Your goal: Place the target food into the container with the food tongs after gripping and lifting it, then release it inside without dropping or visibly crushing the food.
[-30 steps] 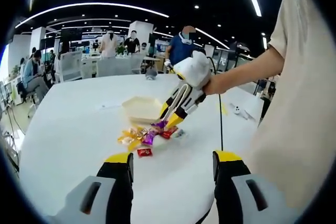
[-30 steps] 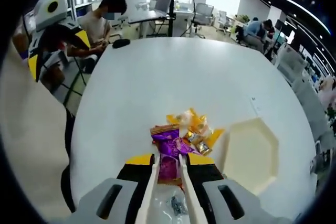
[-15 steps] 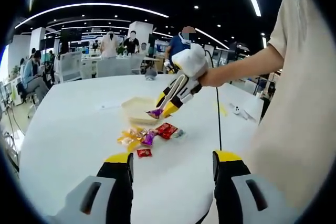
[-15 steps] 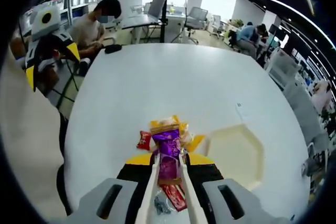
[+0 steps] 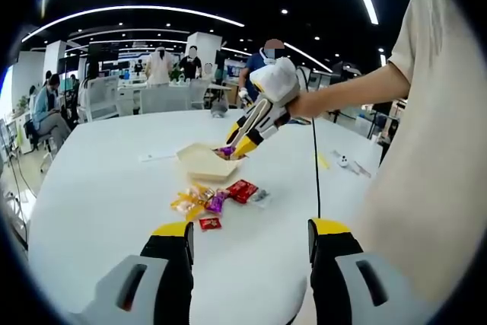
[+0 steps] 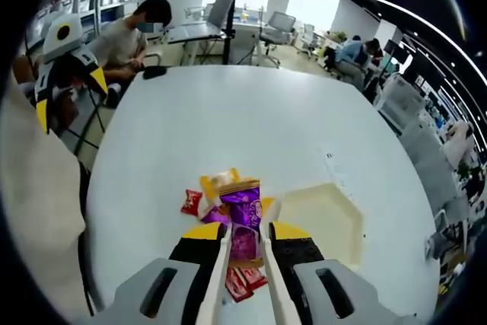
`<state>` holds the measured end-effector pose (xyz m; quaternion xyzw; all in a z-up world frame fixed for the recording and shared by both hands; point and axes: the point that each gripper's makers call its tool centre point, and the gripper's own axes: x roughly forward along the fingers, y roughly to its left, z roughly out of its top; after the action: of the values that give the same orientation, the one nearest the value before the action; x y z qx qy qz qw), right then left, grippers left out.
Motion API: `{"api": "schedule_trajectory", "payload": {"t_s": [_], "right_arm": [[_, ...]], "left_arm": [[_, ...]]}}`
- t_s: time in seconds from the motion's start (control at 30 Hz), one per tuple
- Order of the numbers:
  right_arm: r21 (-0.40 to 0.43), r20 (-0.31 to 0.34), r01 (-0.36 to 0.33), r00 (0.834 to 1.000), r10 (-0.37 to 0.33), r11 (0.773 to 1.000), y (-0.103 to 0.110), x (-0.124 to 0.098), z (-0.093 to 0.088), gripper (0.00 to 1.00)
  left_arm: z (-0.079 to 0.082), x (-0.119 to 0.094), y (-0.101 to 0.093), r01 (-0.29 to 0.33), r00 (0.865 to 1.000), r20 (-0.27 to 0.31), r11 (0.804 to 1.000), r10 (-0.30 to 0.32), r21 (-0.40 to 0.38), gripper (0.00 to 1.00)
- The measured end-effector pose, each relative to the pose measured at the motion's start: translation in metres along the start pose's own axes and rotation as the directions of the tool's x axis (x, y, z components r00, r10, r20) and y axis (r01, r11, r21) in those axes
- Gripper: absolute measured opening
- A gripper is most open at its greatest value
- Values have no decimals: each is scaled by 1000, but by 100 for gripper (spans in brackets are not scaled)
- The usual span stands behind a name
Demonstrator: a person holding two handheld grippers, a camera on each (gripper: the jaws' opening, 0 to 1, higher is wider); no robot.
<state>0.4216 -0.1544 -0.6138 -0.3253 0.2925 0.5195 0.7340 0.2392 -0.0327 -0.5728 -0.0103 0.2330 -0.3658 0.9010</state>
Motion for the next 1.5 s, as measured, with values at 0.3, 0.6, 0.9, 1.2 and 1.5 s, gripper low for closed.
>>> {"api": "schedule_trajectory", "payload": {"t_s": [0.3,0.6,0.9,1.2,1.5], "right_arm": [[0,-11,30,999,-30,1000,-22,-5,1,23],[-6,-23,51,998,-51,999,-41,-4,-1,23],[-22,-38,58,998,-59,998,-53,-3,-3,23],[-7,-34,75,997,-75,997,-71,-3,-3,23],[-2,-32,93,995,-93,996,-90,-3,-1,23]], "left_arm": [[-1,-1,0,-1,1000,-2,1000,1,-4,61],[-1,-2,4,-9,1000,3,1000,9,-9,60],[-3,-1,6,-13,1000,1,1000,13,-22,60],[-5,0,8,-20,1000,-3,999,20,-30,60],[-5,2,8,-19,1000,-8,999,19,-33,60]]}}
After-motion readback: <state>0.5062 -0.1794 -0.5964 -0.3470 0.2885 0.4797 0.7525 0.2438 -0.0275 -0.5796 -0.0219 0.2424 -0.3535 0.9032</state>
